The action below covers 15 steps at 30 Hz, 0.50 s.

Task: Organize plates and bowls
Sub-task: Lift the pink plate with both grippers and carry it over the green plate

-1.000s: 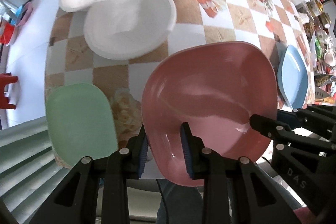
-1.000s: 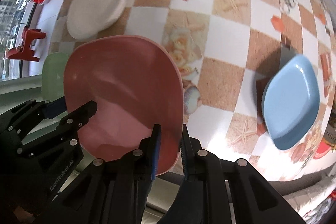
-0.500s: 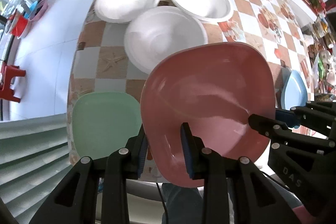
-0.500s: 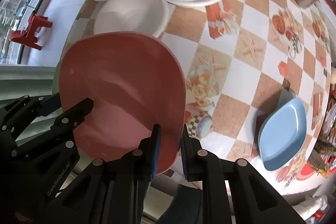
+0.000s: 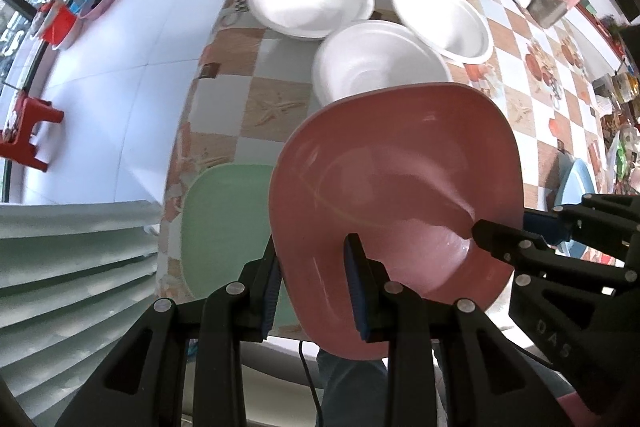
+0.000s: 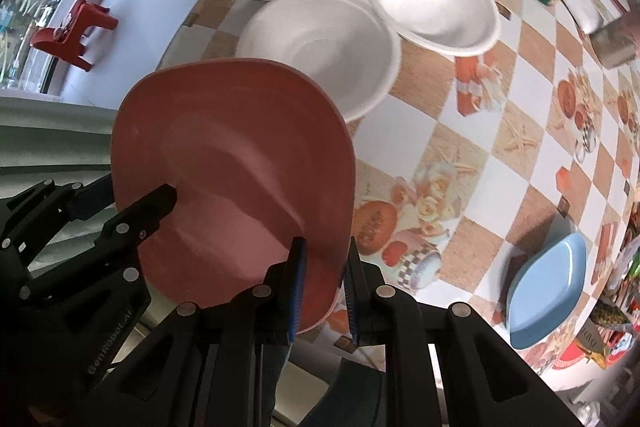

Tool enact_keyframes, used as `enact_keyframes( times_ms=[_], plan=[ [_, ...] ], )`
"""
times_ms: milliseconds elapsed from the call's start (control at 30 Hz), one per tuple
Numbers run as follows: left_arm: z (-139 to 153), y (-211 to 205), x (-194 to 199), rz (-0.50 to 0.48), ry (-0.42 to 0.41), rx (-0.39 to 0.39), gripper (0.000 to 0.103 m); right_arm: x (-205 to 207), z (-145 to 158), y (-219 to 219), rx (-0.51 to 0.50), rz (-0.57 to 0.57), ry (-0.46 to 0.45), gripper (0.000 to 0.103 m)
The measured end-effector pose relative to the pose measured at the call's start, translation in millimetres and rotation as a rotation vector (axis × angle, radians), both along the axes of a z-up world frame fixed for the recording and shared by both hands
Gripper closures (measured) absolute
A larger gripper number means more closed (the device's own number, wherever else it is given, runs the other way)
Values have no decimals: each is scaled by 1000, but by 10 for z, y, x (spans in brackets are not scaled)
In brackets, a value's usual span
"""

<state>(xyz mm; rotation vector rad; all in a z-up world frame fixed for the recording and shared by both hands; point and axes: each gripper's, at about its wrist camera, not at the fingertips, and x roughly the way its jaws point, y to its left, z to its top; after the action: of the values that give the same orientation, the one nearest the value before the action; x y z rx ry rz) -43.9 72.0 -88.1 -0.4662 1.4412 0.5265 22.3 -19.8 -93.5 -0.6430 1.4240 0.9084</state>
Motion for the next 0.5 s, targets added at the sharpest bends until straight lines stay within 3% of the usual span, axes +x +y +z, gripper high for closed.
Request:
enact_keyframes(
  times_ms=[500],
  plan=[
    [-99, 331, -492, 93, 25, -4, 70, -368, -167, 335, -2, 58, 65, 83]
  ],
)
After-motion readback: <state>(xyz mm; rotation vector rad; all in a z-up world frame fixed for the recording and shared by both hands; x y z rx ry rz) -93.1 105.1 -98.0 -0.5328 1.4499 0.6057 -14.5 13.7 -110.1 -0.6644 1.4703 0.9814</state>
